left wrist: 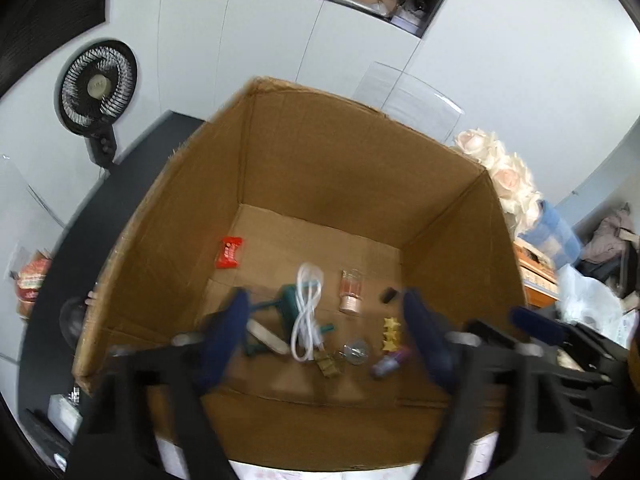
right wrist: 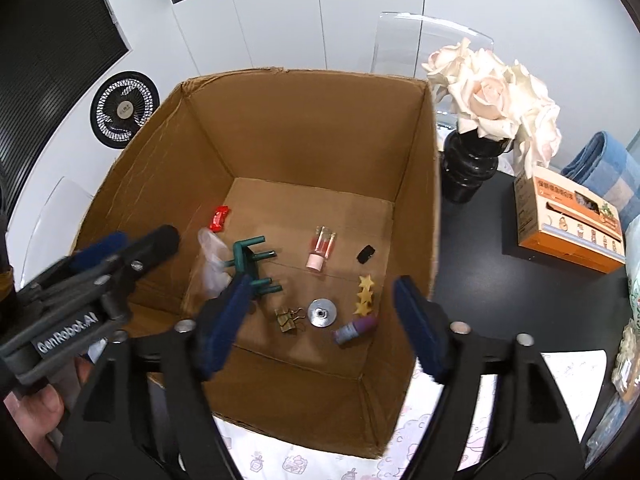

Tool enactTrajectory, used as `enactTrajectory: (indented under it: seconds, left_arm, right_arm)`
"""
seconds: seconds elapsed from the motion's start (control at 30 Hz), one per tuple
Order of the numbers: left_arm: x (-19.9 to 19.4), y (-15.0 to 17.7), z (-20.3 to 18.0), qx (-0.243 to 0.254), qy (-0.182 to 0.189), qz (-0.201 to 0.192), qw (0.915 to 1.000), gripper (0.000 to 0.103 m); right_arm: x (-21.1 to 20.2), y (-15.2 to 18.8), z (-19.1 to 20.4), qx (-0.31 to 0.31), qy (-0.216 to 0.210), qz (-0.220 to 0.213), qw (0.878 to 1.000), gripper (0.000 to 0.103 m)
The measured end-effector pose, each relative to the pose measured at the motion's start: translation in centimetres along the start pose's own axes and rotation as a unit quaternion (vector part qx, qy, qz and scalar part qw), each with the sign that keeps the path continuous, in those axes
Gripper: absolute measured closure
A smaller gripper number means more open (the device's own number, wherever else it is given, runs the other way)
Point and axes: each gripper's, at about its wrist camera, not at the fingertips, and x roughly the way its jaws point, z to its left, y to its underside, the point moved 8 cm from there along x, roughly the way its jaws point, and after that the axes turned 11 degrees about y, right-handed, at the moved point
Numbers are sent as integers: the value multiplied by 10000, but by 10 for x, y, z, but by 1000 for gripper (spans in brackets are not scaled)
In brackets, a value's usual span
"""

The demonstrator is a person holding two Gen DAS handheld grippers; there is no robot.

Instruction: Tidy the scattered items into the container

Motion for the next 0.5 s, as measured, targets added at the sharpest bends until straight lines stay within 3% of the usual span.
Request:
enactTrajectory:
  seconds: [0.07, 0.17, 0.3, 0.5]
  left_arm:
    - [-2, -1, -2, -10, 105, -8, 9999, 2]
    - [-4, -3, -4, 62, 53, -51, 10000, 1]
    - [-5, -5, -3, 86, 4, -82, 9999, 1]
    - [-9, -8, -2, 100, -16, -162, 9998, 1]
  right_arm:
    - [-2, 1, 3, -84, -66, -41, 9999, 10]
    - [-4, 2, 9, -276, -88, -69, 9996, 0]
    - [-12, 0, 16, -615, 420, -343, 9966, 0]
    - [-18, -1, 19, -728, 528, -406, 9951, 0]
